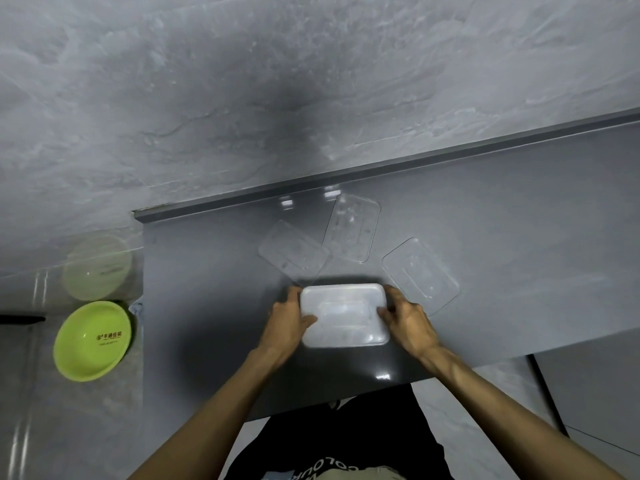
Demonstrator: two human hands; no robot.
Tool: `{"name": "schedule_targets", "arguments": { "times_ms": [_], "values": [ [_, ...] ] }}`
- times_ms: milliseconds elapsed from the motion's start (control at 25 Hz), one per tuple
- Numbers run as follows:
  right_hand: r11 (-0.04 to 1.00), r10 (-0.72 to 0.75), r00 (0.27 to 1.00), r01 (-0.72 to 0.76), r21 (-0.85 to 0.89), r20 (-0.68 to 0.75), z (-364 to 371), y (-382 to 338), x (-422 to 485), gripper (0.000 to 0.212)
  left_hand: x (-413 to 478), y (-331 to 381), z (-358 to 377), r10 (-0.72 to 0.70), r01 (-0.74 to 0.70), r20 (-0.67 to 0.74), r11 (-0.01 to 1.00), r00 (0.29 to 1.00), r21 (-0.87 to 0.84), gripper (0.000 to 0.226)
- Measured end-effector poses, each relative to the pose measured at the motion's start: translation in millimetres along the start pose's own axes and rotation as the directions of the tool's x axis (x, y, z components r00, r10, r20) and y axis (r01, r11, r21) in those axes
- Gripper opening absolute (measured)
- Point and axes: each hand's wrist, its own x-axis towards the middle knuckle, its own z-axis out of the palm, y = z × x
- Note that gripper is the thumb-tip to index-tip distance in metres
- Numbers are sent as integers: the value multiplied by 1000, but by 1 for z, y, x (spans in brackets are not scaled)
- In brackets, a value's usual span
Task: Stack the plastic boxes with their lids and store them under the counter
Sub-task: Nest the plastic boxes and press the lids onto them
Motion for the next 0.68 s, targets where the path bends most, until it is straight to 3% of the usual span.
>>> {"name": "schedule_targets", "arguments": {
  "times_ms": [160,280,400,520,680],
  "values": [
    [986,48,962,-89,-143,-269,-26,24,37,58,1,-1,-3,-79,86,65,991,995,-103,67],
    [935,236,945,-284,-212,-225,-47,50,62,92,0,-2,-3,-112,122,79,983,991,-137,70],
    [917,294,932,-337,-212,-210,-44,66,65,104,3,-5,-6,-147,165,101,966,984,-200,69],
    [953,282,913,-301,-20,-294,-41,74,62,86,4,-4,-5,-183,181,5,968,983,-174,67],
    [916,314,887,-189,354,-339,-53,69,59,18,5,6,-7,-81,53,-205,989,975,-136,55]
  ]
}}
